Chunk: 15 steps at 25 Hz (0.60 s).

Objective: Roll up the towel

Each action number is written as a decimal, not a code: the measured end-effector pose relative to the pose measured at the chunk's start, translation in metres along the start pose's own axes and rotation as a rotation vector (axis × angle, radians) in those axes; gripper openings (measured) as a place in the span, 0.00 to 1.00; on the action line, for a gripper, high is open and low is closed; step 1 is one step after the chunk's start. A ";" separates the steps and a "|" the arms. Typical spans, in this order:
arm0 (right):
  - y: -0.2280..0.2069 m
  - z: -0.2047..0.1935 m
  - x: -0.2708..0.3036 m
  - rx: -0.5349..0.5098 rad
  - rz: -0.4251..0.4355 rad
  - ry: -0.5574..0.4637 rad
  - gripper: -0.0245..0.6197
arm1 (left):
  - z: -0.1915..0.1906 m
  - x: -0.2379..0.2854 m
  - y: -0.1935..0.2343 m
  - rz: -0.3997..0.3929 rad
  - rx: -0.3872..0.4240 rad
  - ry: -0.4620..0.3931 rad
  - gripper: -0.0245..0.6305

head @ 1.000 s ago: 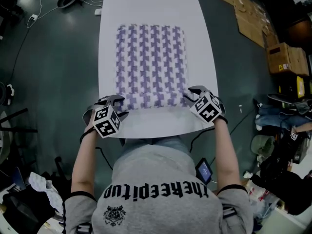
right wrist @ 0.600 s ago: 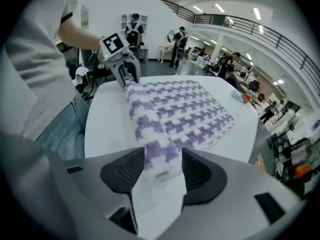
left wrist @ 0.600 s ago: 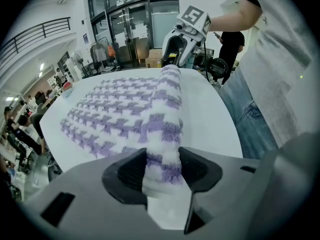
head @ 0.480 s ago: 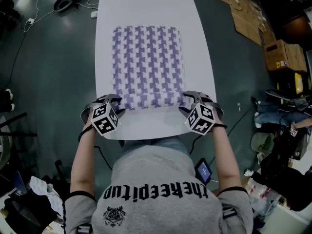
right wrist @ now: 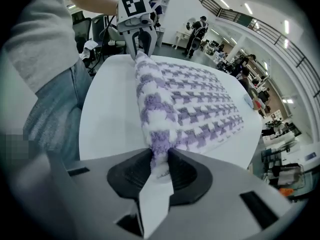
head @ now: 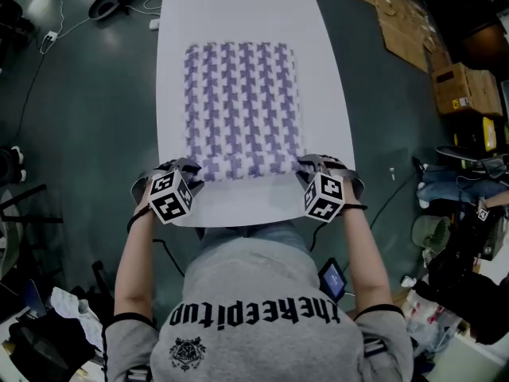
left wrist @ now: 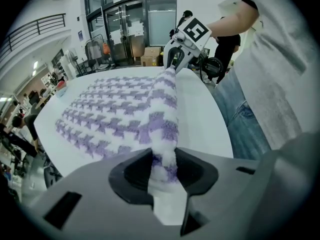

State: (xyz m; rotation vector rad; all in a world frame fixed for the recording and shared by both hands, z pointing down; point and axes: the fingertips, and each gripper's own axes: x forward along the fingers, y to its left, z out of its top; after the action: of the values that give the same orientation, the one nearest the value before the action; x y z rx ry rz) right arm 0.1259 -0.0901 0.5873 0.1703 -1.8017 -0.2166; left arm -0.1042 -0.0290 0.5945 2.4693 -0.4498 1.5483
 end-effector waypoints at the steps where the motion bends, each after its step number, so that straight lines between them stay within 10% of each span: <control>1: 0.003 0.001 -0.001 0.009 0.007 -0.002 0.18 | -0.001 -0.001 -0.003 -0.014 0.003 0.001 0.23; 15: 0.049 -0.002 -0.021 0.148 0.188 -0.033 0.18 | -0.006 -0.013 -0.051 -0.177 0.015 -0.014 0.23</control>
State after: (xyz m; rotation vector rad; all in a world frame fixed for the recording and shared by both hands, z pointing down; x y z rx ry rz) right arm 0.1327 -0.0375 0.5792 0.1012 -1.8540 0.0476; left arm -0.0966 0.0223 0.5859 2.4566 -0.2154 1.4702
